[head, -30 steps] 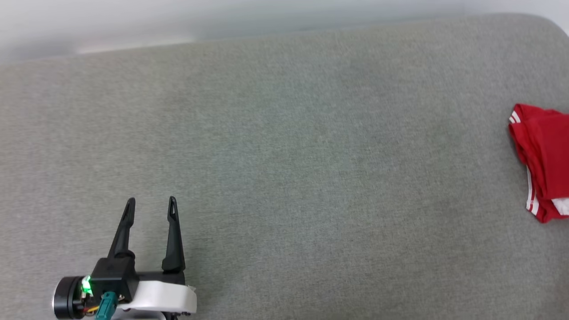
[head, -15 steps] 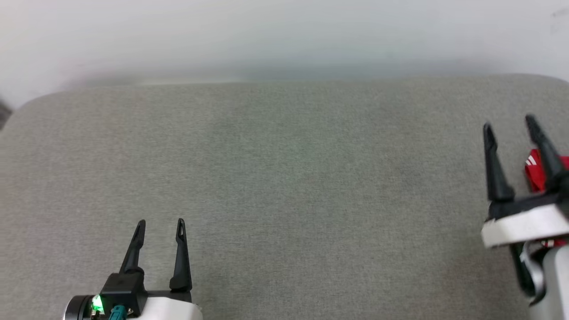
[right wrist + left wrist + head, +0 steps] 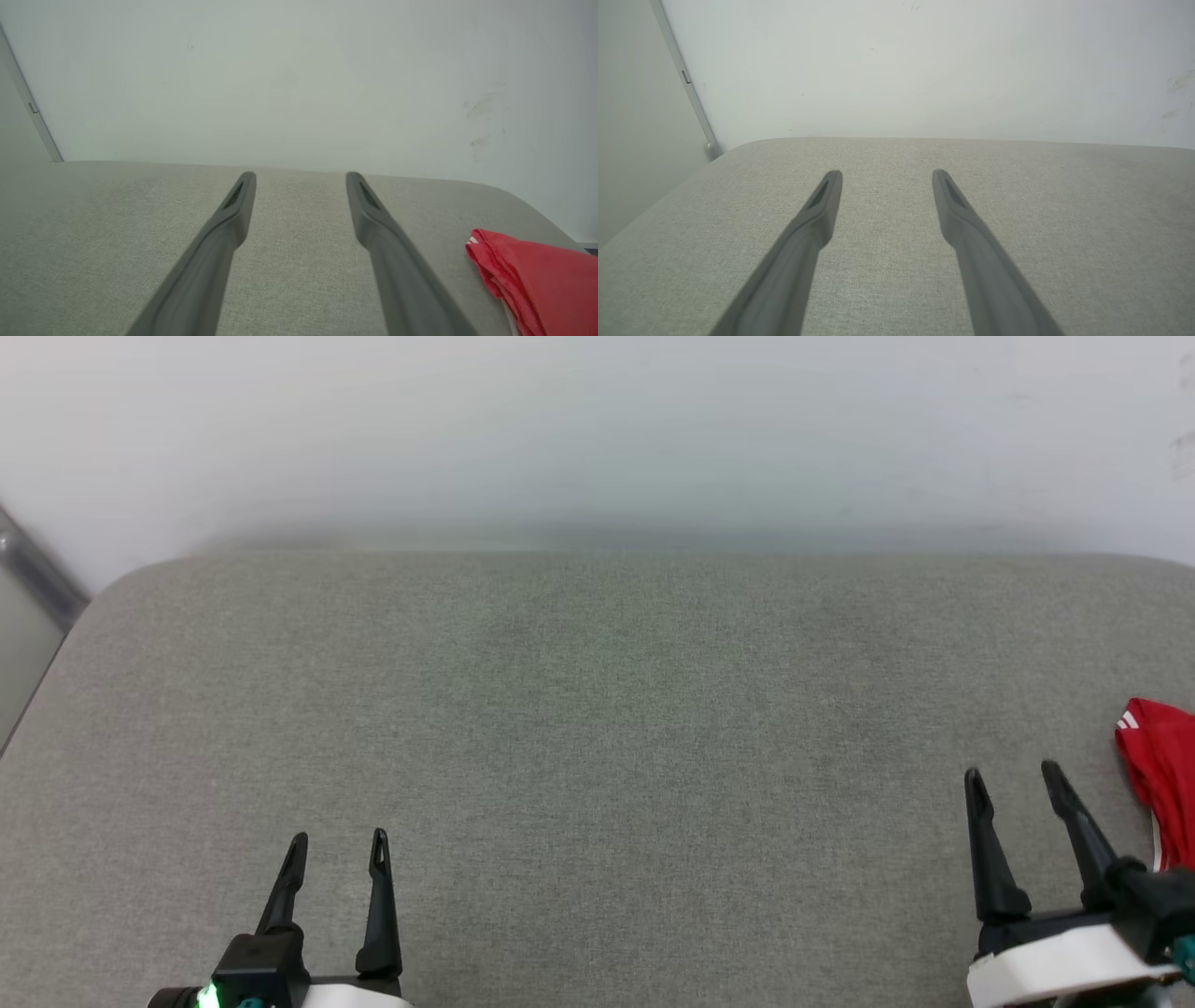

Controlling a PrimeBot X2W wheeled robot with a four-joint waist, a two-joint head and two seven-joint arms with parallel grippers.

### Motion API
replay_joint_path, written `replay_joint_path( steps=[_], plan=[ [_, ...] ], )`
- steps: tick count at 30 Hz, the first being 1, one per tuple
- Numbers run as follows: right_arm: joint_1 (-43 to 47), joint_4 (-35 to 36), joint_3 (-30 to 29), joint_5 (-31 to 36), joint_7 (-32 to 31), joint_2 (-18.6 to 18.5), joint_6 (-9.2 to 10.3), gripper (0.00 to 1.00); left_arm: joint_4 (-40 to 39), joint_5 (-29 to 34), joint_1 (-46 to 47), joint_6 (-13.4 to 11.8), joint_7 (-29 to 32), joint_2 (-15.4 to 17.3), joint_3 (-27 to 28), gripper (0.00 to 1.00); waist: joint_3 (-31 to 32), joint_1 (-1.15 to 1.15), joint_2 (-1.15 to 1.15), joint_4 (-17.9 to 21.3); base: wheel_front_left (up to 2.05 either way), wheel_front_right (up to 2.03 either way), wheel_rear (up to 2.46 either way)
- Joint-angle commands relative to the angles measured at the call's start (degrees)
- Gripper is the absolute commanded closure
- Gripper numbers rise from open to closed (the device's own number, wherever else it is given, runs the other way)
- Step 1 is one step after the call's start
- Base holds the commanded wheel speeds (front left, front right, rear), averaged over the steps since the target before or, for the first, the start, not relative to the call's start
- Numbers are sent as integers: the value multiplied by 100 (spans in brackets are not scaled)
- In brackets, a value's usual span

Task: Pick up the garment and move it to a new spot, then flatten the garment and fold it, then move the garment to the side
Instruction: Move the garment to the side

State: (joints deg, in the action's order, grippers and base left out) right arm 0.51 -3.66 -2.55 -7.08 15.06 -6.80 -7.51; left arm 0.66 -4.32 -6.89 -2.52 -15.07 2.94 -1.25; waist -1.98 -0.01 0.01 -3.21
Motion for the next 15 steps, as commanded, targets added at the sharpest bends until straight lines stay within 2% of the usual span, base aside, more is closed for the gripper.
replay_joint_path(
  steps=[1,15],
  plan=[
    [119,48,-17,-5,12,50,4,0,13,-32,-64,36,-13,-9,11,0,37,1,-1,-9,0,0,0],
    [941,345,-102,14,12,339,4,0,78,-116,-183,137,-13,-9,35,0,230,1,-1,-32,0,0,0]
  ],
)
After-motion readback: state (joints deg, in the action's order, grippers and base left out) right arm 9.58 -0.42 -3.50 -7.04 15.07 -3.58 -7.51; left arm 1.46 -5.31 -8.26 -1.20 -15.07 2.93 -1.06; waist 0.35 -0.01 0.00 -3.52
